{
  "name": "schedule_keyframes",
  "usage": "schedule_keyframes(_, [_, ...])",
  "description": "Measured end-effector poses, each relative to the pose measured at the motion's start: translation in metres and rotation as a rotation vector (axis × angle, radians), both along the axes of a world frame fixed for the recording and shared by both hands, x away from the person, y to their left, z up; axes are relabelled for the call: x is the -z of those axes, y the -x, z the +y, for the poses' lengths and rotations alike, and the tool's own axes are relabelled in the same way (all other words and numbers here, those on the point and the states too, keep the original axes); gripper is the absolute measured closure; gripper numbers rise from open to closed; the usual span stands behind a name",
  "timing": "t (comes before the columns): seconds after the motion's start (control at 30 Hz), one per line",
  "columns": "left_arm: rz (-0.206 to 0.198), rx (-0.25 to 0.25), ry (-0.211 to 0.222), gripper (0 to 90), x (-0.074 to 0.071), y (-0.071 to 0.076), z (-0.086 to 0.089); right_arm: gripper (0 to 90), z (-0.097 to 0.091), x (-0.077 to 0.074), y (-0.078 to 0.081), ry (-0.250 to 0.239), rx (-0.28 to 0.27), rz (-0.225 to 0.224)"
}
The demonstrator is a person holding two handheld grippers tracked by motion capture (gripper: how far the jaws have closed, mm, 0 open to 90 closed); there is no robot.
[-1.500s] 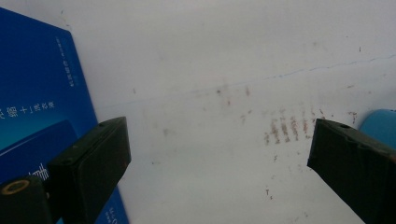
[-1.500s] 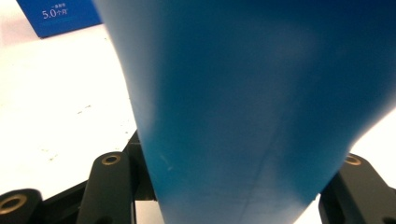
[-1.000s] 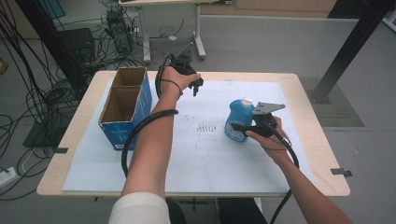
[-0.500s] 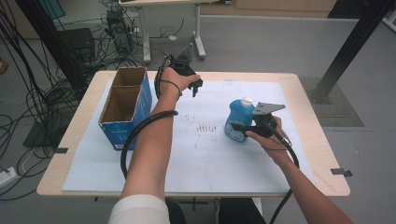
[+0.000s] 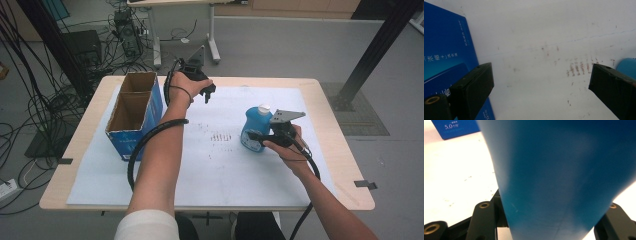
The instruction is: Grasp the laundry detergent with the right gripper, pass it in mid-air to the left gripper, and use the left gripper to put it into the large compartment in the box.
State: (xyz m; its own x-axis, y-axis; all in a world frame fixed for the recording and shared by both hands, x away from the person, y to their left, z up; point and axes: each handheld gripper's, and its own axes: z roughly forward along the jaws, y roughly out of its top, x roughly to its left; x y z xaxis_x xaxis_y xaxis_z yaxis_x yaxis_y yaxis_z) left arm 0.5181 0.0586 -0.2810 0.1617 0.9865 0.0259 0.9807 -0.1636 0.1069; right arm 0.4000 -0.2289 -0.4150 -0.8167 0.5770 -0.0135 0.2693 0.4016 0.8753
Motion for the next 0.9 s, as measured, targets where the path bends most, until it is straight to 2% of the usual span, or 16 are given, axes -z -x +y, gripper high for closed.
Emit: schedule_keyframes(0.9, [-0.013,-0.009,-0.005,6.1,-0.0067,0.0054,0.0094,43.8,0.0002,-0.0006,-0.0005,0.003,-0.001,0.002])
